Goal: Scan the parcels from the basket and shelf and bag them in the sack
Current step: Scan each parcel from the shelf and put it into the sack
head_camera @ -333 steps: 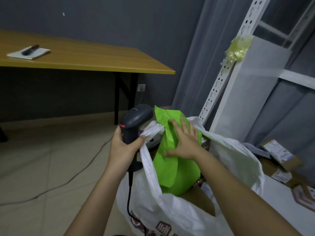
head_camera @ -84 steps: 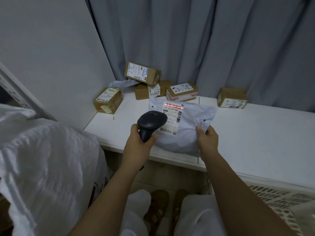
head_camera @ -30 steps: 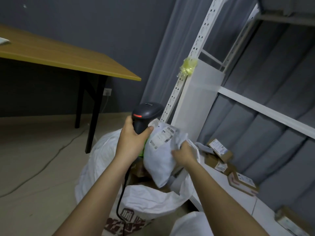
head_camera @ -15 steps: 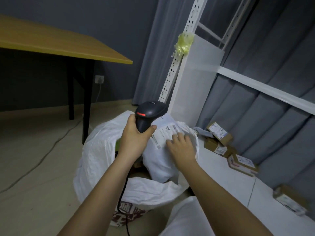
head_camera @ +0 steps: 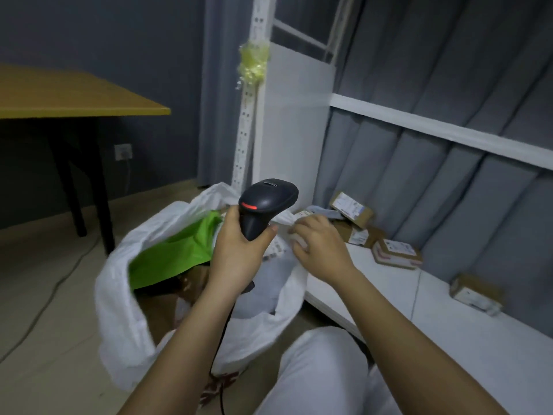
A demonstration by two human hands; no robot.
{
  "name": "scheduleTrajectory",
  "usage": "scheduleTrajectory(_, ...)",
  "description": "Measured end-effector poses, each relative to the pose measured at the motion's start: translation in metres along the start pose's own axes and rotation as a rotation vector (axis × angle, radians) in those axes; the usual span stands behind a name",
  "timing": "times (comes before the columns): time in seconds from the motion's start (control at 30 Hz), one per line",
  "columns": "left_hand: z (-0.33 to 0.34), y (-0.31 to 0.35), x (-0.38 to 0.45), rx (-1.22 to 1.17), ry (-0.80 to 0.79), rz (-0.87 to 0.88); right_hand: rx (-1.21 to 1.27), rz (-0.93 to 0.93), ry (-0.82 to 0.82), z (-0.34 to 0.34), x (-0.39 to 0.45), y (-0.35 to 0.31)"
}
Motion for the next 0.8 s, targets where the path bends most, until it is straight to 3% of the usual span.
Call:
scheduleTrajectory(0.13,0.068,0.008,-0.001,-0.030,-0.125,-0.002,0.064,0.267,0.118,-0.028,-0.035,0.072)
scheduleTrajectory(0.4,0.253,-0.016,0.003,-0.018,-0.416,-0.046,0.282,0.863,0.085,-0.026,-0.147,0.244)
scheduleTrajectory(0.63,0.426,-0.089,0.029,0.037,-0.599,-0.137,0.342,1.224,0.090,0.009,-0.216,0.396)
scheduleTrajectory(0.8,0.542,-0.163,0.053,0.007,-0.729,-0.220,0.227,1.382,0.078,0.053,-0.251,0.515)
Point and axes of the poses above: each hand's wrist, its own x-axis towards the middle knuckle, its own z-axis out of the palm, y = z × x, the point moved 2 cm from there along x, towards the middle knuckle, and after that the axes turned 1 degree about -x, right-handed, at the moved point
